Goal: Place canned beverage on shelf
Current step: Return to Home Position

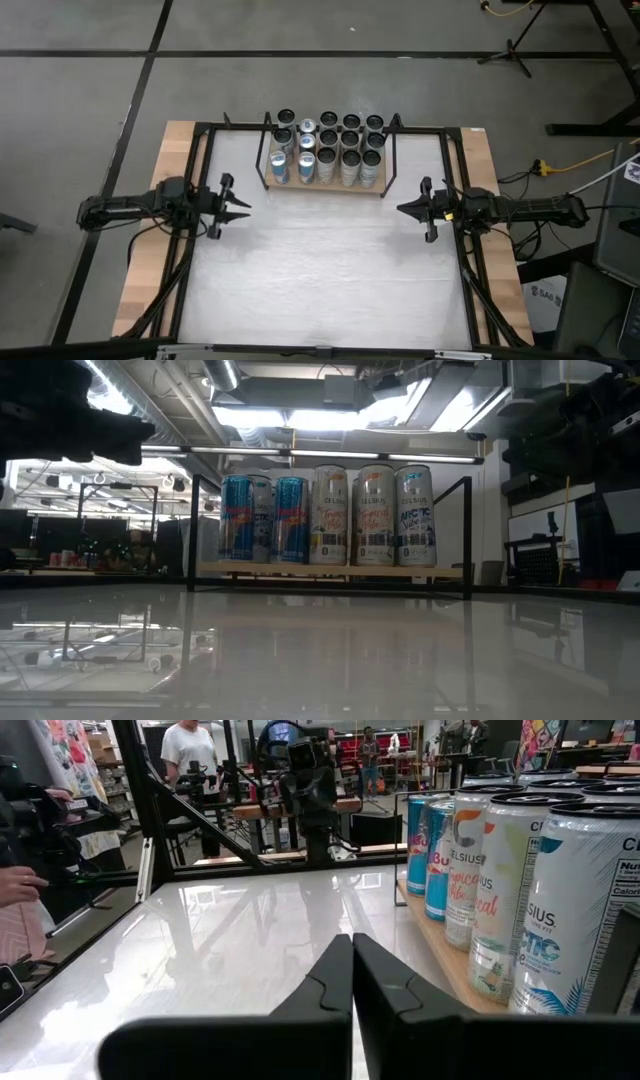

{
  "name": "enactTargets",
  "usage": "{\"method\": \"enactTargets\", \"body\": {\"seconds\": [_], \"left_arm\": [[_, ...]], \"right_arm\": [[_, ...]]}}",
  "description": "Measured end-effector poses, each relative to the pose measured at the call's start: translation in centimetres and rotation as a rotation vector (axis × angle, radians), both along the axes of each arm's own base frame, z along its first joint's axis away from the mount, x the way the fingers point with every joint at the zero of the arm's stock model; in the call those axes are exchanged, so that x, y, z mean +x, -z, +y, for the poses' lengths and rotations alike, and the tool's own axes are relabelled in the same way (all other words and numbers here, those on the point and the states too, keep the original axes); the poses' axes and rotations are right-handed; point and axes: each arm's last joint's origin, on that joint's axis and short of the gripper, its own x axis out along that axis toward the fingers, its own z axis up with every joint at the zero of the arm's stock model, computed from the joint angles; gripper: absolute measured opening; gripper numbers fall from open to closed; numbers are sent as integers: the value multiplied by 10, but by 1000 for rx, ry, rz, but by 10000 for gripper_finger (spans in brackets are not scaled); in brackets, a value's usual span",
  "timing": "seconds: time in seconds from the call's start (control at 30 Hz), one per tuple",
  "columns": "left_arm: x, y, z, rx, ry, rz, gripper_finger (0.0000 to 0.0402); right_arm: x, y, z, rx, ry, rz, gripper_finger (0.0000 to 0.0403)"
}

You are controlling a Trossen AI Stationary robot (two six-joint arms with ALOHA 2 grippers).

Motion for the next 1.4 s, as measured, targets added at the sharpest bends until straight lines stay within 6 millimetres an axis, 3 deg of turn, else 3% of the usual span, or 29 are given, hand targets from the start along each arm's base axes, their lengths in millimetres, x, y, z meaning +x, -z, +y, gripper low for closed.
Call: {"method": "enactTargets", "body": {"seconds": [0.1,0.33,1.4], "left_arm": [[0,1,0,72,-39,0,92],[0,4,3,62,-194,37,92],[0,4,3,70,-189,36,92]], "right_arm": [[0,0,0,0,0,0,1],[0,0,0,0,0,-1,1],[0,0,0,0,0,-1,1]]}}
